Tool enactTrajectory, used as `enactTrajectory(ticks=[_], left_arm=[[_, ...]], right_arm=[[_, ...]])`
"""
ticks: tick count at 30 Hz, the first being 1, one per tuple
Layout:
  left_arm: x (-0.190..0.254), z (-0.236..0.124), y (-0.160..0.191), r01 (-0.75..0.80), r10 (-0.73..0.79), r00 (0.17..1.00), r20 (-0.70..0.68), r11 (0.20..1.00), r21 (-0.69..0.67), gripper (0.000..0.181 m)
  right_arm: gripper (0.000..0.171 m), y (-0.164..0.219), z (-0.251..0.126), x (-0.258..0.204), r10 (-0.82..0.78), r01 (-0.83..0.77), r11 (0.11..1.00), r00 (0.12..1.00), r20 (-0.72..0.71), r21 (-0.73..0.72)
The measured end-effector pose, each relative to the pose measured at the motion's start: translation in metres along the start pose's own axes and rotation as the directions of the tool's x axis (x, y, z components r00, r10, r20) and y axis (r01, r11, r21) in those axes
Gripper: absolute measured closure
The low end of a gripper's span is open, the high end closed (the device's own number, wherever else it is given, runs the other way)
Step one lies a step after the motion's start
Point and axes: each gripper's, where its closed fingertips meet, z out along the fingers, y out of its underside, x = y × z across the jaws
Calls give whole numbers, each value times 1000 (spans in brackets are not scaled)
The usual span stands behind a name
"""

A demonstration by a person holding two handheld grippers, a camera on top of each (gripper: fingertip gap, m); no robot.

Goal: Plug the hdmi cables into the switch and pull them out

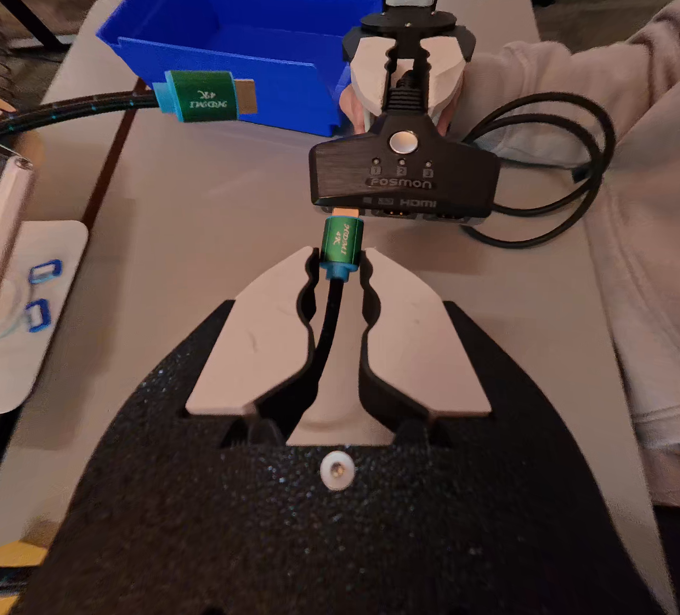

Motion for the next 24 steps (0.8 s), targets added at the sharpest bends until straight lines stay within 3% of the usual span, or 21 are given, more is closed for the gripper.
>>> enactTrajectory(ticks=[9, 17, 24], left_arm=[[1, 4, 2, 56, -56, 998, -38, 998, 16, 161], [-1, -2, -1, -9, 8, 999, 39, 999, 34, 161], [3, -2, 9, -119, 121, 992, 42, 992, -43, 162]], right_arm=[[149, -2, 1, -1, -1, 1, 1000, 1000, 6, 11], [149, 0, 4, -1, 42, -42, 999, 999, 6, 17], [148, 9, 8, -7, 71, -68, 996, 997, 36, -57]])
